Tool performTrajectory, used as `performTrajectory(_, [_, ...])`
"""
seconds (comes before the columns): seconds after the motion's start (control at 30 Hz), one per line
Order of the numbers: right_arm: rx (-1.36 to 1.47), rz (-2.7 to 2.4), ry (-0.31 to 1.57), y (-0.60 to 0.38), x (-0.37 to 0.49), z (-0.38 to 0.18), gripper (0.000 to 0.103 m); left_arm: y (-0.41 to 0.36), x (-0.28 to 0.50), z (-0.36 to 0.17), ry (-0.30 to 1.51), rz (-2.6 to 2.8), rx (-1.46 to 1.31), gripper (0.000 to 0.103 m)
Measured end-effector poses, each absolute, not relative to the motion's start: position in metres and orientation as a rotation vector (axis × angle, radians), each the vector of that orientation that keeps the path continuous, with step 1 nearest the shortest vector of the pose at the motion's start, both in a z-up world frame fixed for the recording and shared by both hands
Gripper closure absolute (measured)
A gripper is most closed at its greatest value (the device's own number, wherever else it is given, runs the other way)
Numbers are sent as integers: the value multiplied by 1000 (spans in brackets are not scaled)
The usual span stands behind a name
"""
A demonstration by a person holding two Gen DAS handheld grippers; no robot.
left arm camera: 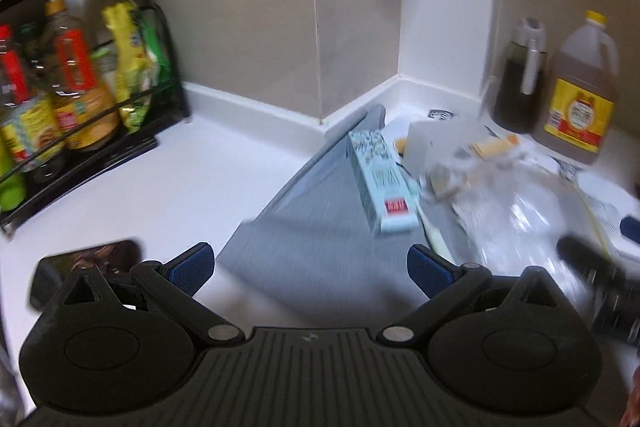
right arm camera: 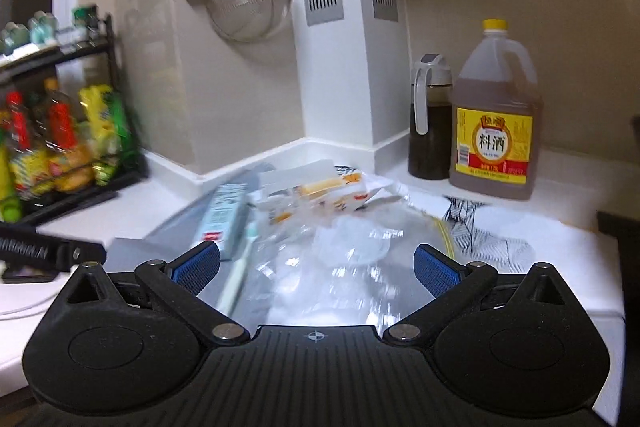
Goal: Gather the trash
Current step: 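Grasp the toothbrush box with the left tool while the right tool grasps the plastic wrapper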
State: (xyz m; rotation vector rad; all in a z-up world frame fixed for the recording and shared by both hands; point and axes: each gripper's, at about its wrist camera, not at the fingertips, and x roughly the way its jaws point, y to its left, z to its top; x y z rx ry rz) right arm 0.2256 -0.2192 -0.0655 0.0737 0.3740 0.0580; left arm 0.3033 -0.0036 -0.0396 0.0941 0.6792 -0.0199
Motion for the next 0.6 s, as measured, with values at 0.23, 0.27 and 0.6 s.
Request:
performTrajectory(0.23, [-14, 111, 465, -206, 284, -84, 0, -17, 381, -62, 736, -65, 57, 0])
performTrajectory(0.27, [-19, 101, 464, -206, 289, -85, 0, -20, 388, -65, 740, -78, 58, 0])
performTrajectory(0.6, [3, 50, 471, -217, 306, -99, 59, -48, 438, -93, 824, -134, 30, 14])
